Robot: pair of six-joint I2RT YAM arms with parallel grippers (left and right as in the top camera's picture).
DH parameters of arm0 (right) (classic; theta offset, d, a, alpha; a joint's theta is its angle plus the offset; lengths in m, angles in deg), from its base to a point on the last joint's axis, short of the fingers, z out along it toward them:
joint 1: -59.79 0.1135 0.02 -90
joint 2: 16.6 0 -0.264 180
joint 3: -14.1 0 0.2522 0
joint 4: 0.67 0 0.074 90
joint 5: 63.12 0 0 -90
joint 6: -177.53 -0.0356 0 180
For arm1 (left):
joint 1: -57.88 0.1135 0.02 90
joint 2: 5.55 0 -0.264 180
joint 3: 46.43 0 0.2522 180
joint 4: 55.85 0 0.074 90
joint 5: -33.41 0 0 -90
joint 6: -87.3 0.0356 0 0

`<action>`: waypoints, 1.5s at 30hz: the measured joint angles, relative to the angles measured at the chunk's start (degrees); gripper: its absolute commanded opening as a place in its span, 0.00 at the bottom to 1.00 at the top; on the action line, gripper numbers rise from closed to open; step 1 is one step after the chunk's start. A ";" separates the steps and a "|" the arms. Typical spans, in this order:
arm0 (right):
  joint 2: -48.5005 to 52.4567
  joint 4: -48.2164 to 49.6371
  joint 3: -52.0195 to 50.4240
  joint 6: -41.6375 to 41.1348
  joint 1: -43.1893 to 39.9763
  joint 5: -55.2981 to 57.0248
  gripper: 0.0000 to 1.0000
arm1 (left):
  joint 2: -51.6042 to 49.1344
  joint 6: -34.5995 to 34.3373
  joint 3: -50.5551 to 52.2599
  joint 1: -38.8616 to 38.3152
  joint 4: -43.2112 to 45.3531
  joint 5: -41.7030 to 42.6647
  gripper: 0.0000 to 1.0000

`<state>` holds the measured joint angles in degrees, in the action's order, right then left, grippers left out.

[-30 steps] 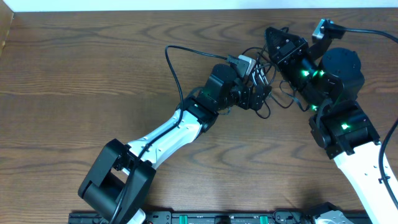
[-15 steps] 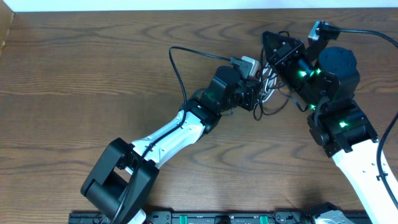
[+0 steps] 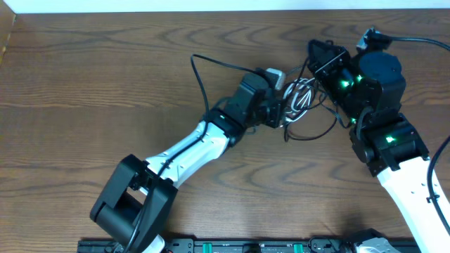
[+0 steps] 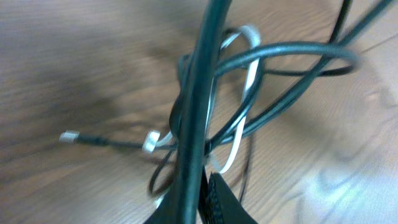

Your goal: Untangle cables

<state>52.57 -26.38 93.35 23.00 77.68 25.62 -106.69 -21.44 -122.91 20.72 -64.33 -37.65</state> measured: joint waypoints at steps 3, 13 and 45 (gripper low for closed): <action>0.11 -3.93 -0.04 1.86 -1.60 3.08 0.01 | 0.44 2.25 -0.04 3.04 -4.92 0.42 0.08; -0.02 -13.55 0.17 6.47 -10.67 14.19 0.01 | 10.58 15.08 0.33 14.75 -19.06 0.11 0.08; -0.04 -17.64 0.17 26.43 -11.98 -14.88 0.99 | 12.02 20.70 0.42 18.78 -17.59 15.30 0.98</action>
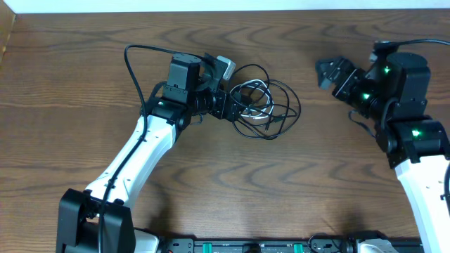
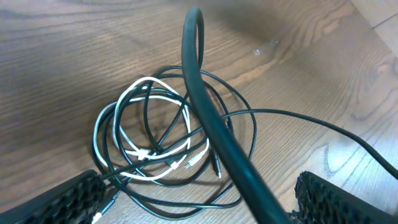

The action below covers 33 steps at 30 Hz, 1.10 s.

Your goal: Untangle cables

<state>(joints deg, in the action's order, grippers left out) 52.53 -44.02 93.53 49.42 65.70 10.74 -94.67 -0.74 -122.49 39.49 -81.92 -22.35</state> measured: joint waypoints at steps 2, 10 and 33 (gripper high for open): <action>0.02 -0.39 0.00 5.57 1.92 -5.35 0.99 | 0.00 0.02 0.02 0.00 1.16 0.09 0.98; 4.98 -5.81 0.17 33.33 13.49 -12.11 0.99 | 0.02 0.02 0.02 0.00 2.29 0.17 0.98; 14.71 2.19 0.28 40.61 18.23 -5.35 0.04 | 0.04 0.02 0.02 -0.02 -0.74 -3.34 0.98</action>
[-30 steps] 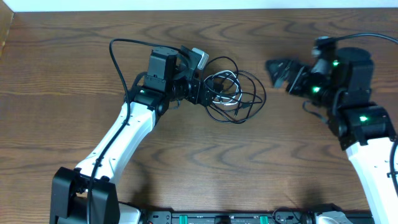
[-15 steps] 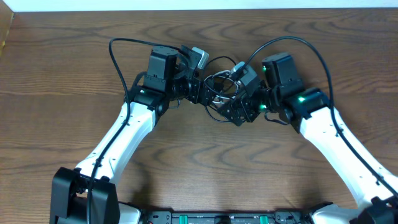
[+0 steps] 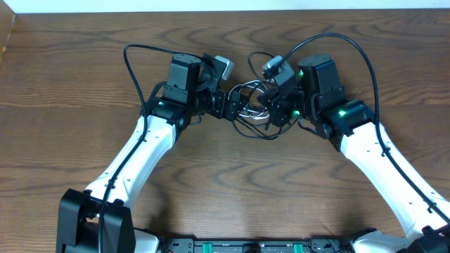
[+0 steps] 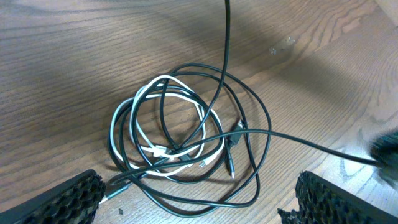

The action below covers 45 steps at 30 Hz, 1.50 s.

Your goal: Untangle cables

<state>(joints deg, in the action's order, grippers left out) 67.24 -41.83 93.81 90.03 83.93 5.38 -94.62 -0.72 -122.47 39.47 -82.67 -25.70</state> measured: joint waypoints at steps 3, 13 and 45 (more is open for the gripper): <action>0.00 -5.01 0.00 -4.79 -0.28 12.59 0.43 | 0.00 0.02 0.00 0.00 0.02 -0.20 0.98; 0.00 -11.45 0.02 -28.59 -3.87 36.39 0.99 | 0.00 0.04 0.00 -0.02 0.02 -0.90 0.98; 14.38 20.48 0.07 -28.02 0.85 14.99 0.99 | -0.90 -0.26 0.02 0.96 -11.13 -33.79 0.98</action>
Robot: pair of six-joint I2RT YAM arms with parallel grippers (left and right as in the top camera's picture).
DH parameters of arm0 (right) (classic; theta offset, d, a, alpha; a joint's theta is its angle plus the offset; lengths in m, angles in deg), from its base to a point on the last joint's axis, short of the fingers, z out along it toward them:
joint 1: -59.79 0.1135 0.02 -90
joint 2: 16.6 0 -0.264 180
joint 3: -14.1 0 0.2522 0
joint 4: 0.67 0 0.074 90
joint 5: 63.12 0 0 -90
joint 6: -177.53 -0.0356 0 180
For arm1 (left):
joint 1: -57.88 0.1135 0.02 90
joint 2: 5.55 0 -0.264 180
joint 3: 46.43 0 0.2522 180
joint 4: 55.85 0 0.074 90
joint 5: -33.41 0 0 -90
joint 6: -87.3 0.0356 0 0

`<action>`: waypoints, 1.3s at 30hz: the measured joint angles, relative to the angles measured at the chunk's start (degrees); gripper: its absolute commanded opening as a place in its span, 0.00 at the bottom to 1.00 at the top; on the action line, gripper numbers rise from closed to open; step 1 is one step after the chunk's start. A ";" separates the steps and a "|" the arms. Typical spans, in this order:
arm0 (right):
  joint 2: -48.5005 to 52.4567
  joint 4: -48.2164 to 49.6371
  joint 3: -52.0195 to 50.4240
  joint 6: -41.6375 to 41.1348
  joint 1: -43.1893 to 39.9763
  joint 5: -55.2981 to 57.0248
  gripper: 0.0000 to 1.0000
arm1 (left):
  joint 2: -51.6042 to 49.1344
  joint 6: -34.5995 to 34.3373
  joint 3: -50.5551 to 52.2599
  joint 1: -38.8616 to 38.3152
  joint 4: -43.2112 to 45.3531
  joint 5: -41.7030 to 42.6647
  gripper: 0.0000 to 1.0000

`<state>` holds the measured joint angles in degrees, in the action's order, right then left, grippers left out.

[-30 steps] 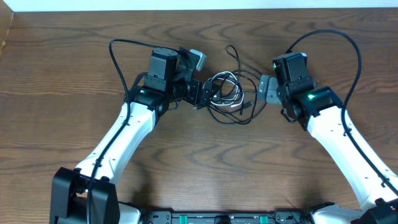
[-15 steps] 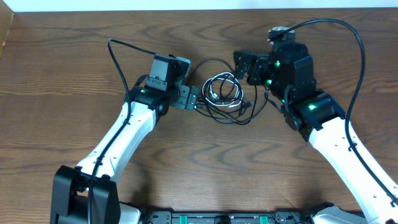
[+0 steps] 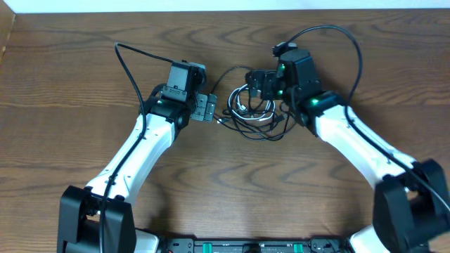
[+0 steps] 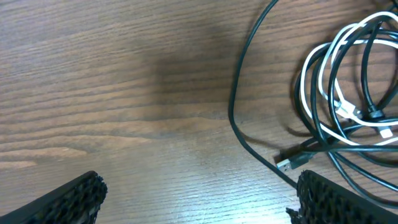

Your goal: Untangle cables

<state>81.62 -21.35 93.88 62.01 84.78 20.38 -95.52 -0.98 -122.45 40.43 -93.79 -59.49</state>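
A tangled bundle of black and white cables lies on the wooden table. My left gripper stands open just left of it, with only bare wood between its fingers. In the left wrist view the bundle fills the right side. A loose black strand curves down past a USB plug. My right gripper is over the bundle's far edge, touching the cables. Its jaws are hidden from above.
Each arm's own black camera cable arches above it, the left cable and the right cable. The table's back edge runs along the top of the overhead view.
My left gripper has drawn back to the left, from over the bundle to bare wood beside it. The right gripper has moved from the bundle's right side to its far edge. A black strand now trails left.
First both grippers were close together at the bundle right of centre, a thick black cable right against the left fingers. Then the bundle lay by my open left gripper with the right arm far off. The right gripper then came to the bundle, and now the left has backed away.
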 measured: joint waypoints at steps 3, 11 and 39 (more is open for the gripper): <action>2.64 1.68 0.00 -0.79 0.17 -1.79 0.99 | 0.00 -0.20 0.00 0.00 -0.04 0.24 0.98; 9.84 8.20 0.02 -3.39 3.30 -7.21 0.98 | 0.00 -0.22 0.00 0.00 -0.02 0.66 0.98; 17.66 7.76 0.04 -9.20 8.72 -0.87 0.01 | -0.02 -1.95 0.00 6.80 -0.98 -0.07 0.98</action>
<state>99.28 -13.59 93.92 52.81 93.50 19.50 -95.54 -2.93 -122.45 47.23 -94.78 -59.55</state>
